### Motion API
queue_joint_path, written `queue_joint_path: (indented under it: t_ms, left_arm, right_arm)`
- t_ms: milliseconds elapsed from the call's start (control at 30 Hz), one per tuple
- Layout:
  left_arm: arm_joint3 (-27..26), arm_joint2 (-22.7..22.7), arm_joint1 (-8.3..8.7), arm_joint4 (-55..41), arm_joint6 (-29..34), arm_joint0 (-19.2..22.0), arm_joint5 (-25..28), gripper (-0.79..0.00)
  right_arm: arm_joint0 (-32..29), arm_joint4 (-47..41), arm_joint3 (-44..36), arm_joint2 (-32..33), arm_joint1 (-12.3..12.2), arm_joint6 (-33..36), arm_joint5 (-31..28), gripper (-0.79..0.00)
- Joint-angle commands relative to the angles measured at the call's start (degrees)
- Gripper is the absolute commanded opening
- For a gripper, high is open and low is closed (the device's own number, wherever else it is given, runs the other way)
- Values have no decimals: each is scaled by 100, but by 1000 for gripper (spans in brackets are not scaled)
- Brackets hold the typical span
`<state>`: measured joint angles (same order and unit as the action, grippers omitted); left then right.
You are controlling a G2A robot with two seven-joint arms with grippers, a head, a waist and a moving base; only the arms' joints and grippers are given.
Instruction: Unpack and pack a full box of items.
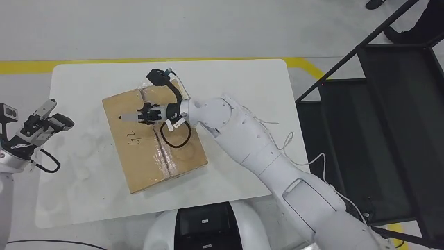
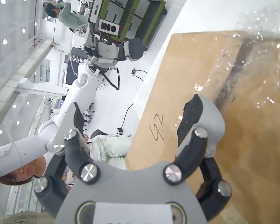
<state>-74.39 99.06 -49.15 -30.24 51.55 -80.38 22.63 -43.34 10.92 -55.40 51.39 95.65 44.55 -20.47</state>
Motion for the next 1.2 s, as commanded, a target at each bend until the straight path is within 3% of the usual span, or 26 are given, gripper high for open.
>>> queue_joint_path:
  t_ms: [0,233,467,633,833,1167]
  left_arm:
    - [0,0,0,0,0,0,0,0]
    - [0,0,0,0,0,0,0,0]
    - [0,0,0,0,0,0,0,0]
    - [0,0,0,0,0,0,0,0]
    - [0,0,0,0,0,0,0,0]
    - [0,0,0,0,0,0,0,0]
  right_arm:
    - [47,-48,199,-38,17,-9,-42,0]
    - [161,-292,558,-142,88,-149,-216,0]
    - [187,-722,345,-1,89,-251,-584,0]
    - [294,-443,454,-34,103,-647,-279,0]
    - [471,-455,947,-247,210,-663,206,0]
    - [819,-787,1198,-279,376,-1118,-193,0]
